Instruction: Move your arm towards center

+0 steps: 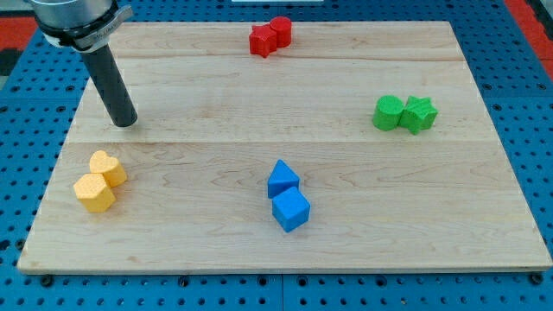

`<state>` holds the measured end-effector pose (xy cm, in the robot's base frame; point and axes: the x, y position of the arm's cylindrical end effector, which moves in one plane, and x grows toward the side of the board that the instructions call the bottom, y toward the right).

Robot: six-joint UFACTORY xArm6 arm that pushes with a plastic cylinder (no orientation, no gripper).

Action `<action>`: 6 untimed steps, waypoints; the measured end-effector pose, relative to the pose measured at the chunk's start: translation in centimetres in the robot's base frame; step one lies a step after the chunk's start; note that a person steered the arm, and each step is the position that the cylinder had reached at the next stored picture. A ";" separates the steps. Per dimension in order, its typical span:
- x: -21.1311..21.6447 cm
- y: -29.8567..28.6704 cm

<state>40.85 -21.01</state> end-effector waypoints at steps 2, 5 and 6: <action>0.0 -0.3; -2.2 6.4; -2.2 10.4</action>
